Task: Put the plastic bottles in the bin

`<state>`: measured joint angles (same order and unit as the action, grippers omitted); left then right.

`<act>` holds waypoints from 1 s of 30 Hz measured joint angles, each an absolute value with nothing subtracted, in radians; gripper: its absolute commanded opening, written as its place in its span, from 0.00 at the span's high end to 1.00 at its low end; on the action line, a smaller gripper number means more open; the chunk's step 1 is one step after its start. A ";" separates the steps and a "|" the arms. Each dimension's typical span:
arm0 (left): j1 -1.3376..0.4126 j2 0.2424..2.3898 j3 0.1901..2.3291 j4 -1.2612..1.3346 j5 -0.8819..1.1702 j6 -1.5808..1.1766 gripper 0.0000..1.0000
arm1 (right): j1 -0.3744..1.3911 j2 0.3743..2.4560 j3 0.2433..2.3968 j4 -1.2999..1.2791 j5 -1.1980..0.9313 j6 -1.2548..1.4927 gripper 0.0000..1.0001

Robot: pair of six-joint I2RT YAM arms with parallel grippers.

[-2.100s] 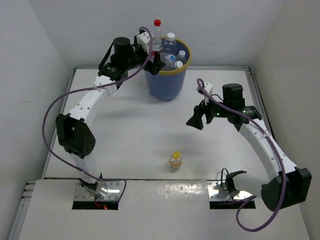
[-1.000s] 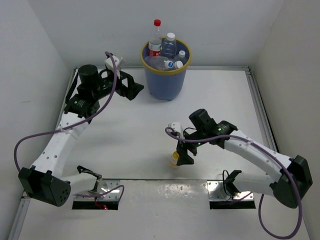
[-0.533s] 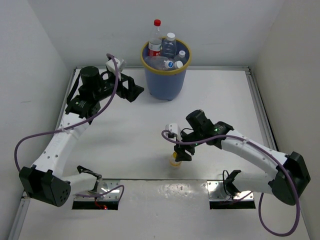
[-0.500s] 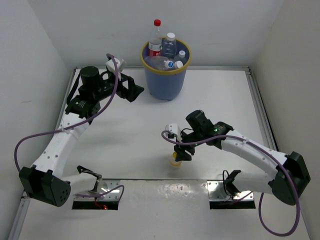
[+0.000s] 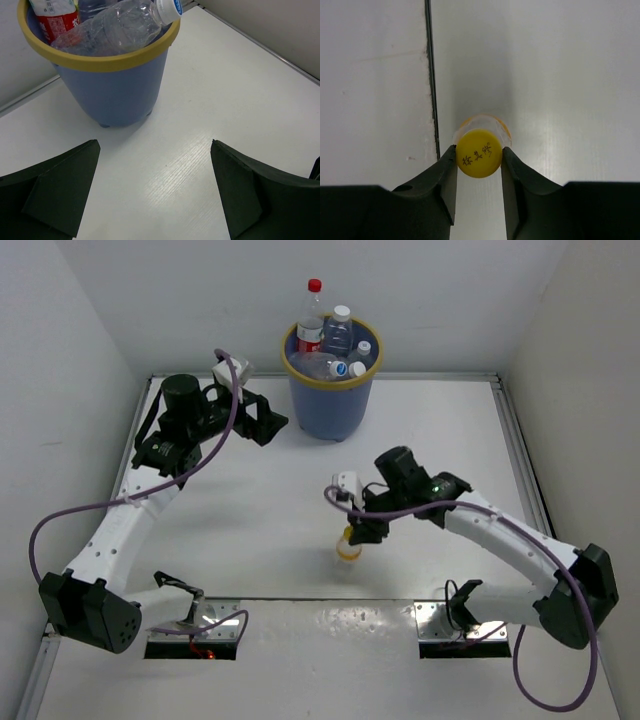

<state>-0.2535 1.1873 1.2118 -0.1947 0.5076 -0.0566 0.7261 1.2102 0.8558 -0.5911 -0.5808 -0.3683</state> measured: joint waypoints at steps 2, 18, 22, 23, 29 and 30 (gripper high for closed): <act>-0.253 1.188 1.210 -0.195 0.508 -0.057 0.00 | 0.675 1.222 0.931 -0.616 -0.601 -0.351 1.00; -0.253 1.229 1.210 -0.188 0.509 -0.057 0.00 | 0.075 1.507 1.649 0.107 -0.680 0.528 1.00; -0.253 1.235 1.210 -0.186 0.510 -0.057 0.00 | 0.068 1.616 1.735 0.249 -0.591 0.662 1.00; -0.253 1.236 1.210 -0.186 0.509 -0.057 0.00 | 0.070 1.639 1.750 0.270 -0.574 0.680 1.00; -0.253 1.238 1.210 -0.185 0.509 -0.057 0.00 | 0.099 1.779 1.792 0.325 -0.511 0.708 1.00; -0.253 1.240 1.210 -0.185 0.509 -0.057 0.00 | 0.107 1.795 1.790 0.324 -0.507 0.706 1.00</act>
